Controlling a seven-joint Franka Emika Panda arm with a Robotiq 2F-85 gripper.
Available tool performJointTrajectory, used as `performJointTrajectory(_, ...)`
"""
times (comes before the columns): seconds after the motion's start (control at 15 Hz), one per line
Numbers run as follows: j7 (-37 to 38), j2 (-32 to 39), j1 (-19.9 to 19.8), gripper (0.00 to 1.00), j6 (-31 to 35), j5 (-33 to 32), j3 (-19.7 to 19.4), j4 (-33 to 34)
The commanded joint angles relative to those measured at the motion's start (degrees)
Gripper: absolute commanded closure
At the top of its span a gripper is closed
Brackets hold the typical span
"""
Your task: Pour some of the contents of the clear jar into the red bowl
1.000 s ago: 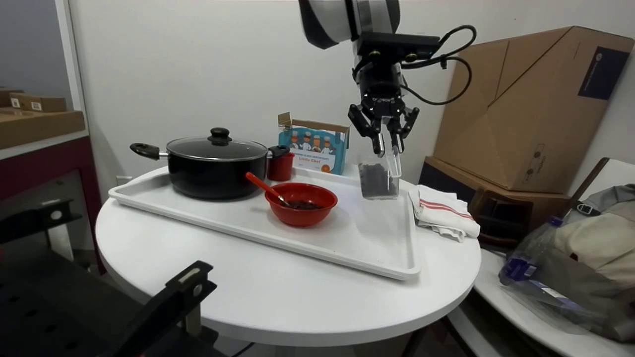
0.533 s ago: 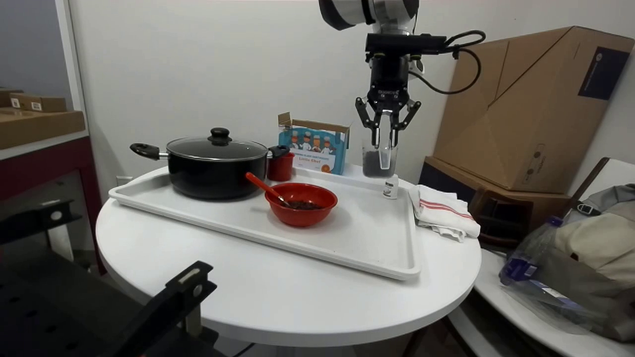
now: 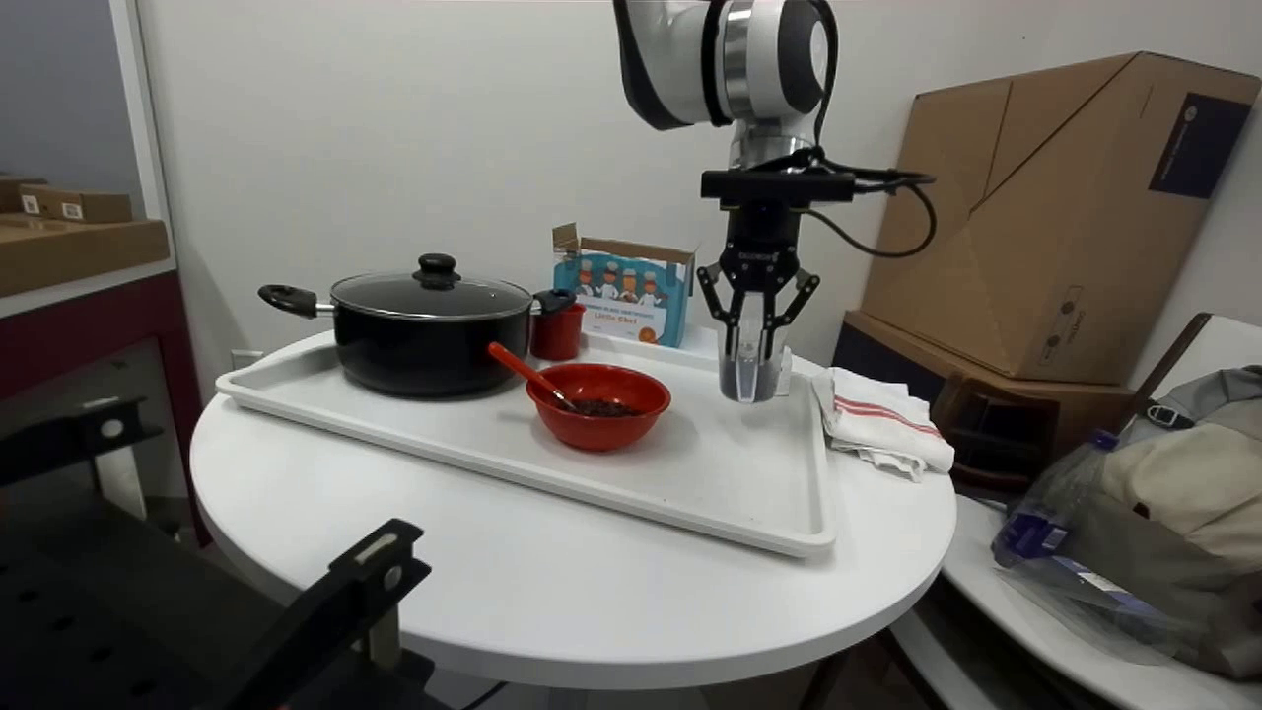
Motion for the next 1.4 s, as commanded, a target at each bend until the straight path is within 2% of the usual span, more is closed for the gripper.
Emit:
performJointTrajectory(0.0,1.3,0.0,-0.2,0.92,4.1,4.4,0.2,-6.0)
performJointTrajectory(0.4,0.9,-1.9,-1.0,0.90,4.2,9.7,0.4,-8.4)
performJointTrajectory(0.47,0.9,-2.5,-1.1,0.48,4.1,10.4,0.4,-8.6)
performJointTrajectory(0.53,0.9,-3.1,-1.3,0.47,4.0,11.0,0.4,-8.8)
performJointTrajectory(0.73,0.6,-5.3,-1.8,0.26,3.5,12.8,0.4,-9.9)
performJointTrajectory(0.87,-0.9,-8.0,-2.3,0.11,0.8,13.7,0.9,-11.1)
performJointTrajectory(1.0,-2.1,-12.3,-2.4,0.01,-0.9,14.8,1.7,-14.1)
performJointTrajectory(1.13,-1.7,-17.5,-1.2,0.00,-3.8,15.3,2.0,-17.9)
performJointTrajectory(1.33,11.4,-25.4,3.9,0.00,-6.7,15.4,0.4,-23.9)
